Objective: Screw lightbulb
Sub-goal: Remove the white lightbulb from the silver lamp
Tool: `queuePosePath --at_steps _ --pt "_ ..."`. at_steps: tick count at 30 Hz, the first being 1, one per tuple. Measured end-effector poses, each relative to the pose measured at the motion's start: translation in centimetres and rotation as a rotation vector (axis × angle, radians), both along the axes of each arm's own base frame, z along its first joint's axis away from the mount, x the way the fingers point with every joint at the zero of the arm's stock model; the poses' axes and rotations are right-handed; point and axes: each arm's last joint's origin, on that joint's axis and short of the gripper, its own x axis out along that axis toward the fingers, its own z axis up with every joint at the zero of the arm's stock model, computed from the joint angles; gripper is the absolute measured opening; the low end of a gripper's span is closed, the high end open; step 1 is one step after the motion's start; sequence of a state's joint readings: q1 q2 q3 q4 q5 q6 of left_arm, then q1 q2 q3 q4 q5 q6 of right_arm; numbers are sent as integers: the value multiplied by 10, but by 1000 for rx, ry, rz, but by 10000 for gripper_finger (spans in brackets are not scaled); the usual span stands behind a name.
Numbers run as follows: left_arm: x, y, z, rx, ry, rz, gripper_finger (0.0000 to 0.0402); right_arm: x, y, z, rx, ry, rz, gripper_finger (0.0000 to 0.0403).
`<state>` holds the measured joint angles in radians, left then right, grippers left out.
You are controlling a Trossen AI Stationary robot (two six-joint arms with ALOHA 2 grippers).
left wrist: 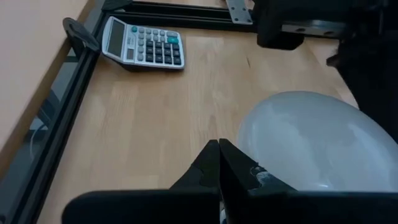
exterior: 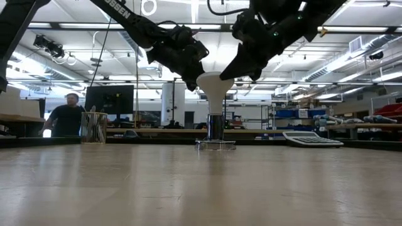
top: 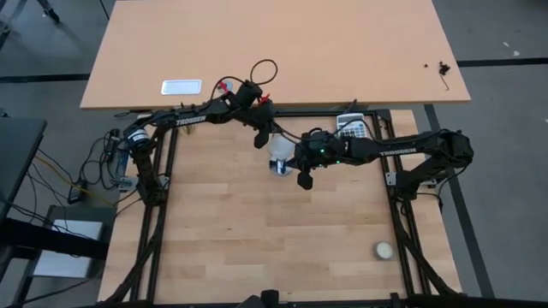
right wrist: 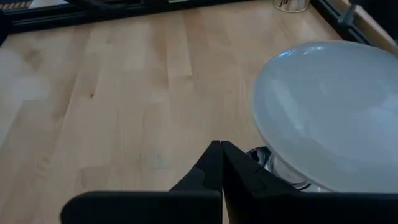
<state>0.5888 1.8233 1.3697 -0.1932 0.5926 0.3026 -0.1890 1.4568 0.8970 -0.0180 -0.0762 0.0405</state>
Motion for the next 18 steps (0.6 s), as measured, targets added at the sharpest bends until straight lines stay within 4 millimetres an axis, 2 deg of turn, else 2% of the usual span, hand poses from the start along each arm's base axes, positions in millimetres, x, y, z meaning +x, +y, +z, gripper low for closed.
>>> queuePosePath --at_steps 18 --pt "1 -5 -2 -18 19 -24 0 -4 -19 -6 2 44 -57 9"
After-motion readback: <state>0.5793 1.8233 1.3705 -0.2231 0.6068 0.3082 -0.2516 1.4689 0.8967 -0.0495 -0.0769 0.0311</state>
